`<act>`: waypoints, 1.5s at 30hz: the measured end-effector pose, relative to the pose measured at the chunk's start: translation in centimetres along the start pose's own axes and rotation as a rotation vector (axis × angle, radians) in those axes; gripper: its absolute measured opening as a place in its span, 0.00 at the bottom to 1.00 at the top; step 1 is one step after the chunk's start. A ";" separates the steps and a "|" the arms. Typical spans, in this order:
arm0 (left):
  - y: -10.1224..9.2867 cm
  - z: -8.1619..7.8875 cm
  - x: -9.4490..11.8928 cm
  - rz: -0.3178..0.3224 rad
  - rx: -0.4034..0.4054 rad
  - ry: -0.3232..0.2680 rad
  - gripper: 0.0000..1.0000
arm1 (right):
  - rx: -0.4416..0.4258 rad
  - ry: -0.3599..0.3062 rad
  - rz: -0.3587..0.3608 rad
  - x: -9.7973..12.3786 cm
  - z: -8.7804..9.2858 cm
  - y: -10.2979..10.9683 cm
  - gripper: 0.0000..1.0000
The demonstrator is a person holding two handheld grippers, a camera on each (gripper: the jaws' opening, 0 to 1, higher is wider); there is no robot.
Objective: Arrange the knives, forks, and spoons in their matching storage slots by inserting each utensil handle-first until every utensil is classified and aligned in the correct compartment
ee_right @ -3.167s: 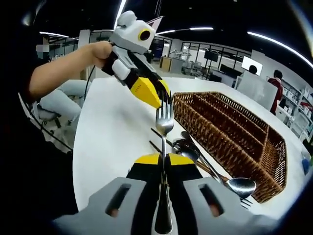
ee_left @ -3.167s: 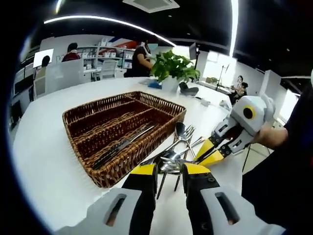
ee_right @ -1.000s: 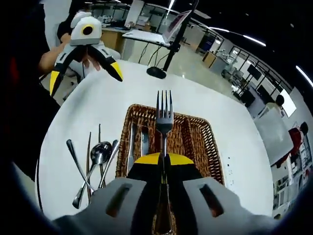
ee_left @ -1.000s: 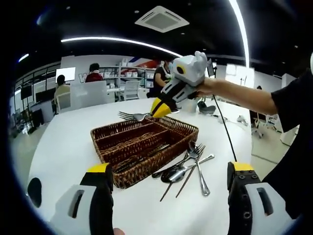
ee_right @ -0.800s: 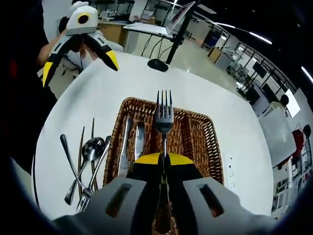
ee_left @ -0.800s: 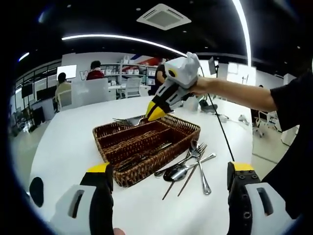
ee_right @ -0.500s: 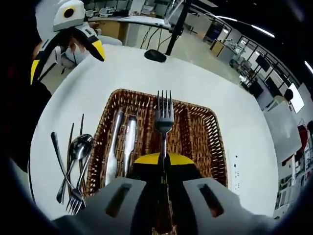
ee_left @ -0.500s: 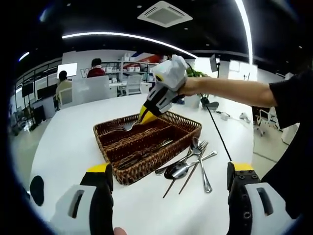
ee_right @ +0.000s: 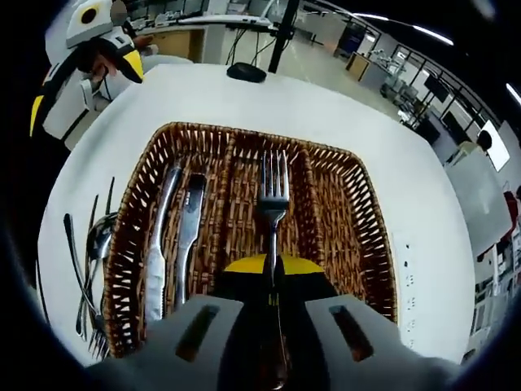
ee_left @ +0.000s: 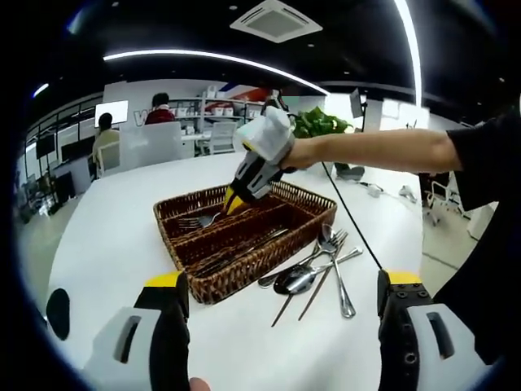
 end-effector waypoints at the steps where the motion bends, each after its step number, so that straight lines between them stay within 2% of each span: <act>1: 0.0 0.0 -0.1 0.001 0.000 0.002 0.98 | 0.002 -0.002 -0.002 -0.2 0.1 0.0 0.03; 9: 0.1 0.5 -0.4 0.004 0.006 0.019 0.97 | 0.018 -0.011 -0.008 -1.2 0.6 0.2 0.03; 16: 0.1 0.7 -0.5 0.005 0.010 0.021 0.97 | 0.031 0.013 0.000 -1.7 1.3 0.1 0.03; 20: 0.0 0.9 -0.8 0.011 0.011 0.026 0.97 | 0.021 0.018 0.004 -1.8 1.4 0.2 0.03; 23: 0.0 1.0 -1.0 0.015 0.008 0.034 0.96 | 0.055 0.032 -0.011 -2.1 1.3 0.6 0.03; 30: 0.1 1.2 -0.9 0.011 0.011 0.040 0.96 | 0.069 0.047 -0.004 -2.3 1.0 0.4 0.03; 41: 0.2 1.2 -1.0 0.015 0.009 0.033 0.96 | 0.010 0.011 0.022 -1.7 0.4 0.3 0.09; 45: 0.2 1.2 -1.0 0.016 0.009 0.031 0.96 | -0.079 -0.022 0.072 -0.8 0.0 0.3 0.15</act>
Point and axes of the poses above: the point that each gripper's makers call its tool centre point, and the gripper's own axes: x roughly backward along the fingers, y roughly to its left, z roughly out of its underside, the point moved 9 cm from there along x, roughly backward along the fingers
